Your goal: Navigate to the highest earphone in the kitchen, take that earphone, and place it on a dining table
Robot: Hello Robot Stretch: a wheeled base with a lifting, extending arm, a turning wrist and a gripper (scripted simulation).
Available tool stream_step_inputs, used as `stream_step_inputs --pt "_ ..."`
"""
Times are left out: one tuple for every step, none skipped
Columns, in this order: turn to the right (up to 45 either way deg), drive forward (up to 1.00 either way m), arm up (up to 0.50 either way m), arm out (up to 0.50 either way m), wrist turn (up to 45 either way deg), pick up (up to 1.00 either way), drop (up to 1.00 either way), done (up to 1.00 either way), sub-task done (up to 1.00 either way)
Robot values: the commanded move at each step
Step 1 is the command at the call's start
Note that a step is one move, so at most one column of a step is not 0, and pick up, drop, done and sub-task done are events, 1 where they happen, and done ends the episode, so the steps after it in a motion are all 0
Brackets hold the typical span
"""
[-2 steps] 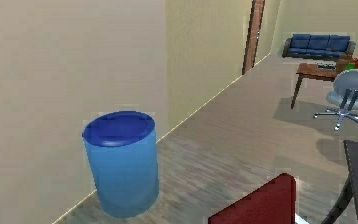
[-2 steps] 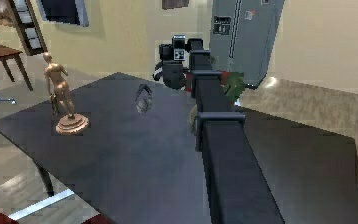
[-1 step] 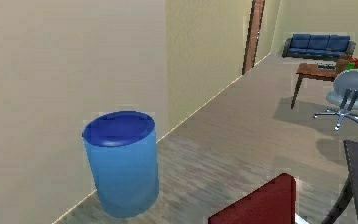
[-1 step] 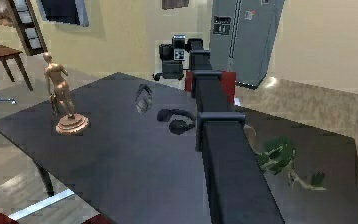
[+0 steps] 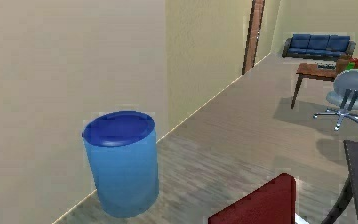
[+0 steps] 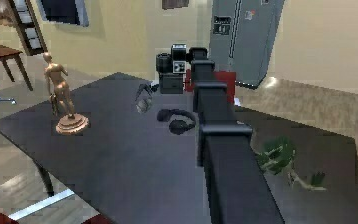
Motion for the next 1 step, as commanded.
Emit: stream_step_inputs --pt "0.0 0.0 0.0 0.0 0.0 0.0 0.0 1.0 0.0"
